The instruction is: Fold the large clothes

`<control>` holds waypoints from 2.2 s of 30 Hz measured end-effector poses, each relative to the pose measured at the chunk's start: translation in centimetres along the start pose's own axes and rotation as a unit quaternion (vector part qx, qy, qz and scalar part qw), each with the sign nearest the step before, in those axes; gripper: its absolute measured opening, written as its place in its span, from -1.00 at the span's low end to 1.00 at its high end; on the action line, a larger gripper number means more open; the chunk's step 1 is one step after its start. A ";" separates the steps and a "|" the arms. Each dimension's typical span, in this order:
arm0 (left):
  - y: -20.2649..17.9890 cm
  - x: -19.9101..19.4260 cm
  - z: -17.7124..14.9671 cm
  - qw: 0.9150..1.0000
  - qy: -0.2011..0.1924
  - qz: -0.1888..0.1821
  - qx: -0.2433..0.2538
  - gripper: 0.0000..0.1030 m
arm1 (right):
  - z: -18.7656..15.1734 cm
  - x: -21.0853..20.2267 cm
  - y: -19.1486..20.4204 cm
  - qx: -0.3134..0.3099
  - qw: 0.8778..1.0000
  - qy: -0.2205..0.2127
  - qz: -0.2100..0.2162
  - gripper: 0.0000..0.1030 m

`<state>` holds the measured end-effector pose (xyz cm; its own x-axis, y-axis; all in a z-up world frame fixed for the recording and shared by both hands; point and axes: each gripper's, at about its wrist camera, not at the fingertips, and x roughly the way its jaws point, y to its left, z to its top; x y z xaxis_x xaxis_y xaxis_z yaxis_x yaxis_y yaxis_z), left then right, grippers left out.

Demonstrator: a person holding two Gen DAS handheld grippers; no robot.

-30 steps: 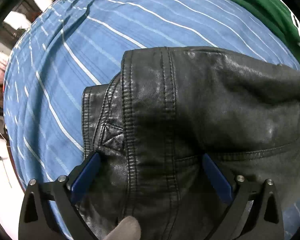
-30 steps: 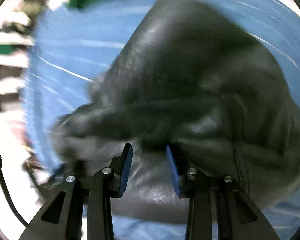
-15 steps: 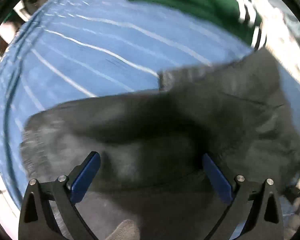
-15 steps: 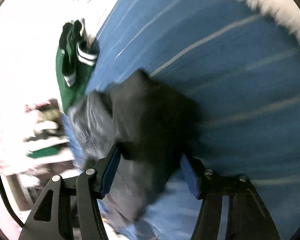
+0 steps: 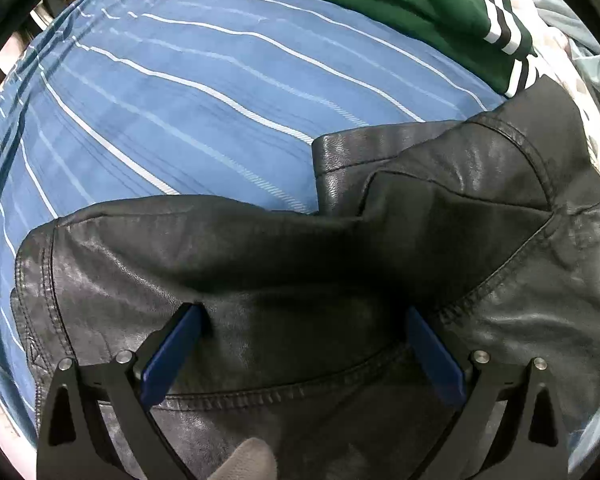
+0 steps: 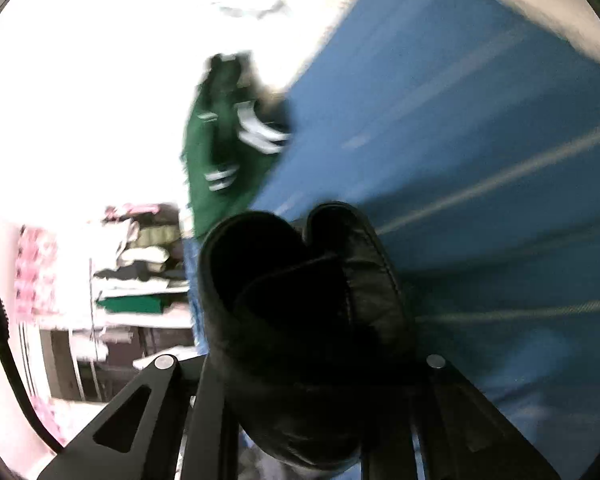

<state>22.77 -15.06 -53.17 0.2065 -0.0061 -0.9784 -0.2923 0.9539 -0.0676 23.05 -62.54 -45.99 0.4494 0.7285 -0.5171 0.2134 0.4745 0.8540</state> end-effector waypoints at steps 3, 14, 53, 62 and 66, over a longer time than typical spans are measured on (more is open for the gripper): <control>1.5 0.1 0.8 1.000 0.004 -0.013 -0.013 1.00 | -1.5 -0.1 5.4 -0.052 0.998 0.019 0.013 -0.68; 19.6 -11.1 -7.1 0.981 -0.029 0.021 -0.192 1.00 | -13.6 6.2 23.3 -0.253 0.954 0.157 0.013 -0.69; 33.1 -13.5 -14.7 0.965 -0.053 0.092 -0.242 1.00 | -27.3 32.4 18.3 -0.283 0.834 0.379 -0.283 -0.38; 30.9 -7.9 -14.9 0.968 -0.017 0.140 -0.206 1.00 | -21.1 28.8 18.1 -0.213 0.867 0.417 -0.170 0.20; 31.4 -7.5 -15.1 0.966 -0.014 0.127 -0.226 1.00 | -16.9 26.2 13.7 -0.196 0.873 0.410 -0.175 0.35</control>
<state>-2.05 10.46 -50.86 0.0987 0.2248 -0.9694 -0.7129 0.6957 0.0887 23.06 -28.60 -48.76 -0.3914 0.5377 -0.7468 -0.1730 0.7541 0.6336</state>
